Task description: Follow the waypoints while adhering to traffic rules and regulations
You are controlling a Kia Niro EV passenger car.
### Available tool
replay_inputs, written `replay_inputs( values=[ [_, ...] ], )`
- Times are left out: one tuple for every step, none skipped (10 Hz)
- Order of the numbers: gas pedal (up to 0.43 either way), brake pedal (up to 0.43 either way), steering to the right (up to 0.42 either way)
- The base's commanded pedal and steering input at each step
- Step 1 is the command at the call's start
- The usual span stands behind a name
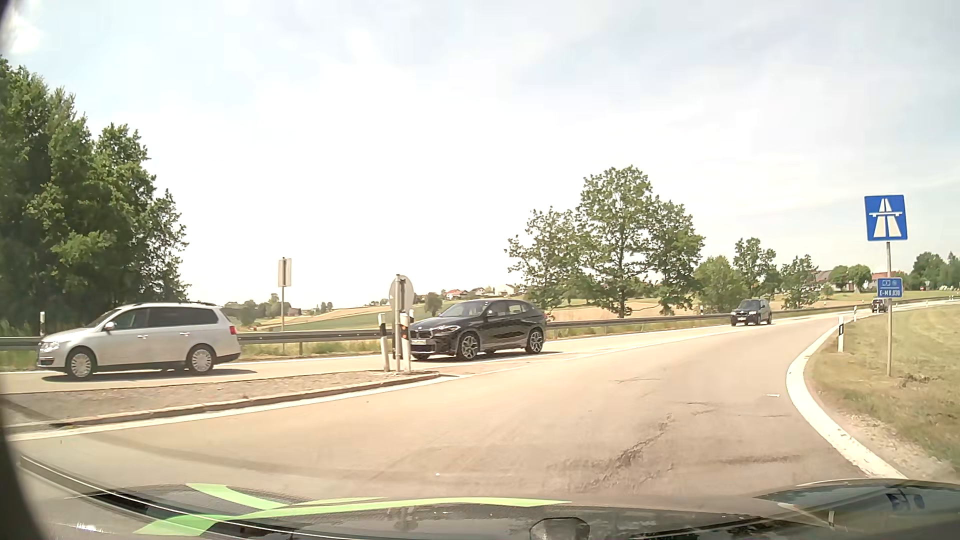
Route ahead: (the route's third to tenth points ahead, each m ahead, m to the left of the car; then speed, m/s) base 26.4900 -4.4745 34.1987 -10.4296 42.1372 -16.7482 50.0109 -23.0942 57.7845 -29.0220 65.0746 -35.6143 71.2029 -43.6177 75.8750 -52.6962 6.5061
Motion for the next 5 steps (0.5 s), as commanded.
replay_inputs(
  values=[
    [0.240, 0.000, 0.147],
    [0.248, 0.000, 0.144],
    [0.248, 0.000, 0.140],
    [0.248, 0.000, 0.140],
    [0.248, 0.000, 0.139]
  ],
)
